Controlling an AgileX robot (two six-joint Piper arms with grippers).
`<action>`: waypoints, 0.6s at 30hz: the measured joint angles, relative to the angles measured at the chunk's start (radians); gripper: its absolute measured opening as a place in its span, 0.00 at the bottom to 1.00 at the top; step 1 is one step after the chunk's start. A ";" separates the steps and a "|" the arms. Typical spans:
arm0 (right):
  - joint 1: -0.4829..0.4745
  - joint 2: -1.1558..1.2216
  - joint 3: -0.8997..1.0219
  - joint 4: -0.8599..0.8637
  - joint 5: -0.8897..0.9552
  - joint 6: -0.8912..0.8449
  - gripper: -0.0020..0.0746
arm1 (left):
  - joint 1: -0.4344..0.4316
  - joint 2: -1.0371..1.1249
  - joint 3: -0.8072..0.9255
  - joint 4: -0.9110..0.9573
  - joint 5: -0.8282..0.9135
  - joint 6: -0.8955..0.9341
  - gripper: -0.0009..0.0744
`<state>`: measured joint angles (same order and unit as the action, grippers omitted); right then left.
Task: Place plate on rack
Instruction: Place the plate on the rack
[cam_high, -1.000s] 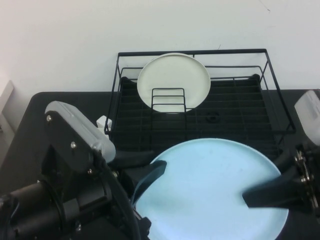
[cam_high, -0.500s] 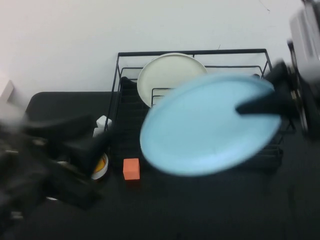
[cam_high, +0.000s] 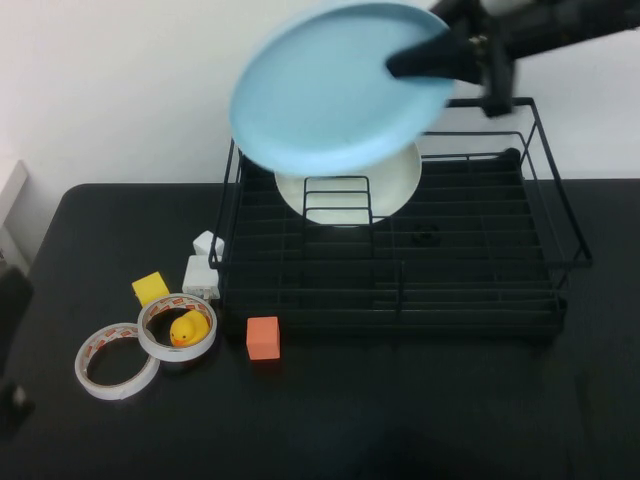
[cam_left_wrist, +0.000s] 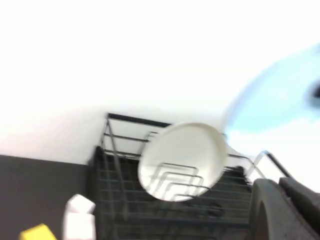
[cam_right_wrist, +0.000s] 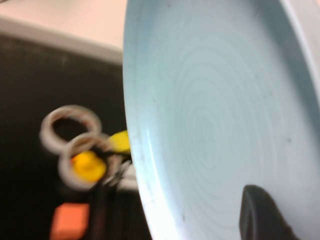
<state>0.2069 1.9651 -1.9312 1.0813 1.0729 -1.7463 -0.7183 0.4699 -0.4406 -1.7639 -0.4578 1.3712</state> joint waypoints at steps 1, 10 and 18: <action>0.000 0.038 -0.036 0.024 -0.014 -0.010 0.19 | 0.000 -0.014 0.013 0.000 0.012 -0.010 0.01; 0.001 0.329 -0.200 0.162 -0.232 -0.069 0.19 | 0.000 -0.098 0.052 -0.002 0.197 -0.018 0.01; 0.001 0.458 -0.203 0.179 -0.257 -0.189 0.19 | 0.000 -0.099 0.058 0.001 0.208 -0.016 0.01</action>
<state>0.2076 2.4230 -2.1346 1.2607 0.8163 -1.9349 -0.7183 0.3705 -0.3831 -1.7628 -0.2498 1.3548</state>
